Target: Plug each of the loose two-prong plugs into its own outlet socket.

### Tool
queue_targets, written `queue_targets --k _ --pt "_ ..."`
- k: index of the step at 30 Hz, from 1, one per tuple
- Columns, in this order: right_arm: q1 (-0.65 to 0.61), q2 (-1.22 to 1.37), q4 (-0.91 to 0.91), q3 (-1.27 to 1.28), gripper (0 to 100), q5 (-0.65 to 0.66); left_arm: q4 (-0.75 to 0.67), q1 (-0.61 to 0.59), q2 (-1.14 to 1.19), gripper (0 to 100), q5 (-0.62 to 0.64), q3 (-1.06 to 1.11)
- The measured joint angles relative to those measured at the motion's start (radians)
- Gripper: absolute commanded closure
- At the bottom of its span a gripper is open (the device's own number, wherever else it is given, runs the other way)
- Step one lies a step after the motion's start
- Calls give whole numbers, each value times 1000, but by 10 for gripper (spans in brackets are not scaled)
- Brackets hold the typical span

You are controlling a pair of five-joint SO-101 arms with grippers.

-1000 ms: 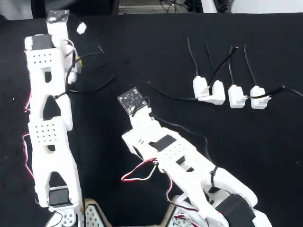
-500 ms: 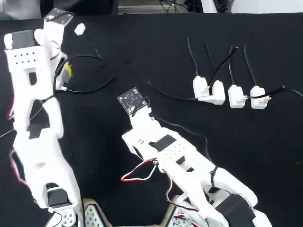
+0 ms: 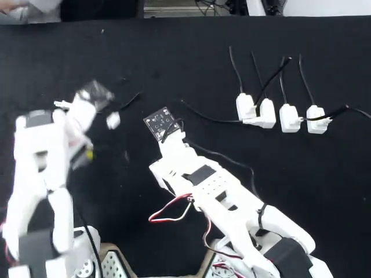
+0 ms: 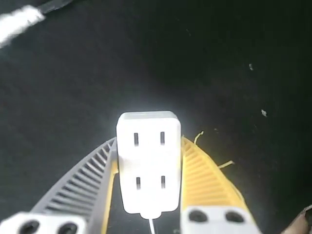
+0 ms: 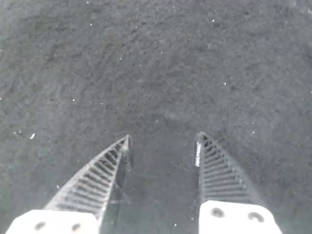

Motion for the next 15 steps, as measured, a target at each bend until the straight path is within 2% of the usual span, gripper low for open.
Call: queue_targets --k 6,11,15 --pt "0 0 0 0 804 0 -163 0 -135 963 -114 364" --pt "0 0 0 0 804 0 -203 0 -147 777 -133 422" --pt "0 0 0 6 804 0 -212 -18 -149 744 -133 425"
